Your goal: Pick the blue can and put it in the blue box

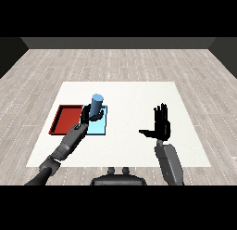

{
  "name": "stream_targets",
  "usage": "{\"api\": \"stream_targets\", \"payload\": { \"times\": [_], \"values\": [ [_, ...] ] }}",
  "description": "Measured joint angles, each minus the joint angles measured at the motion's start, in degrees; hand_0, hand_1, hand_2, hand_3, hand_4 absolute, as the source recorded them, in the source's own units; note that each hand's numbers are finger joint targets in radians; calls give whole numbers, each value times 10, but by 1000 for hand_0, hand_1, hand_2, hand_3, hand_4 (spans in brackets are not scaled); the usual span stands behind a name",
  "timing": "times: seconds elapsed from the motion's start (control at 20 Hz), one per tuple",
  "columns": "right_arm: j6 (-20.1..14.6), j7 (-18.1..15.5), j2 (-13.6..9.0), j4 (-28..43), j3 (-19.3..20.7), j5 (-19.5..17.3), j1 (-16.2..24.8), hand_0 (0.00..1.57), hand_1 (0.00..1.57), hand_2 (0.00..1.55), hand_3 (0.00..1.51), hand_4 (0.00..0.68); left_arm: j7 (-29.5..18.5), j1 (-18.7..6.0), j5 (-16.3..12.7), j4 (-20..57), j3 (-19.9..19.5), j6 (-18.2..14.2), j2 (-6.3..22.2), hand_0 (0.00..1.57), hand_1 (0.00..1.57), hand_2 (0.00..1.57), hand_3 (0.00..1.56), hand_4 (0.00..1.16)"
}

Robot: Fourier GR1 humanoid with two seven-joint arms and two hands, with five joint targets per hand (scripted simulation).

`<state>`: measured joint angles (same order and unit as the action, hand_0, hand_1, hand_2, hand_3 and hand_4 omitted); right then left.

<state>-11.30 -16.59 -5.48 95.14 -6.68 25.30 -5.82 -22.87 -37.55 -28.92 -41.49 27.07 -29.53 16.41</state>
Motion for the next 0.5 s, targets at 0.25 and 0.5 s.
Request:
{"api": "stream_targets", "payload": {
  "times": [0.25,0.5],
  "values": [
    [4,-15,9,-11,3,0,12,0,0,0,0,0,84,-39,38,101,21,-12,5,1437,1437,1353,1181,940],
    [9,-15,10,-30,15,9,2,0,0,0,0,0,176,-70,64,222,40,-9,-18,650,650,585,236,917]
  ]
}}
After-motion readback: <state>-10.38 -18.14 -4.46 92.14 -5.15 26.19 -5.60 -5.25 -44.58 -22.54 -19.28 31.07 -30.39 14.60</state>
